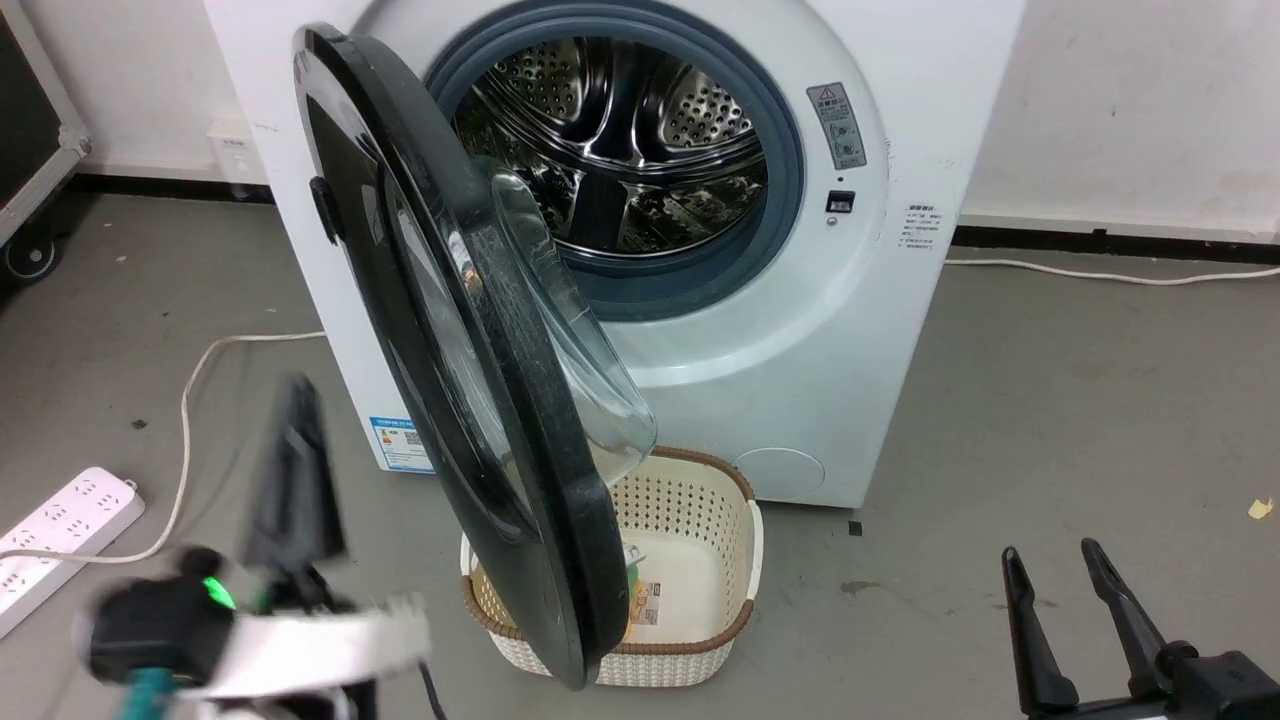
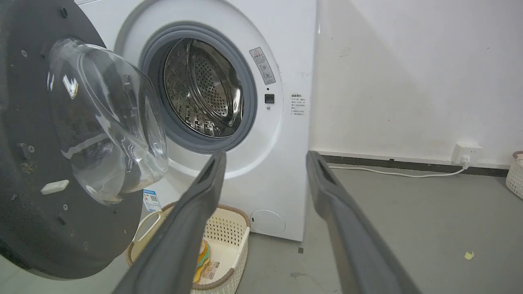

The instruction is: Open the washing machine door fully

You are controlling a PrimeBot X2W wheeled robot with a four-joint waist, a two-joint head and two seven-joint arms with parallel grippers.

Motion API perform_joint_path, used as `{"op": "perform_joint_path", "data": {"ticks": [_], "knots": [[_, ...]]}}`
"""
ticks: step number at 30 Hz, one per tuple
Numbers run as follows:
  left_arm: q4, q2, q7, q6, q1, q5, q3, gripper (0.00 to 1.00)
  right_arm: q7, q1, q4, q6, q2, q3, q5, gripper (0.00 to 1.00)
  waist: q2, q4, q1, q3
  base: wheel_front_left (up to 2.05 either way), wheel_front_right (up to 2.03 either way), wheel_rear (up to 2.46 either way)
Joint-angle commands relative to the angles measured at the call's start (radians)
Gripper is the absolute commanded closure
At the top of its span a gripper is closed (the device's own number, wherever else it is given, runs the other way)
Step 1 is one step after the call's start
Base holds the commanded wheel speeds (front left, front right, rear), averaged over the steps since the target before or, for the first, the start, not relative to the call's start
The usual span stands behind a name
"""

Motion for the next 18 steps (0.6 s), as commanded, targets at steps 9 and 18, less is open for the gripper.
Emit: {"op": "perform_joint_path", "data": {"ticks": [9,18], "knots": [[-0.206,0.001,-0.005,-0.008,-0.114,0.068,-0.044,1.00,-0.005,-0.016,0.008,0.001,0.007,0.003,0.003,0.00,0.0000,-0.007,-0.0001,-0.005,0.00,0.00,0.00],[-0.096,0.001,0.008,-0.054,-0.069,0.056,-0.289,1.00,-0.005,-0.014,0.012,0.001,0.008,0.007,0.013,0.00,0.0000,-0.017,-0.0001,-0.002,0.00,0.00,0.00]]}}
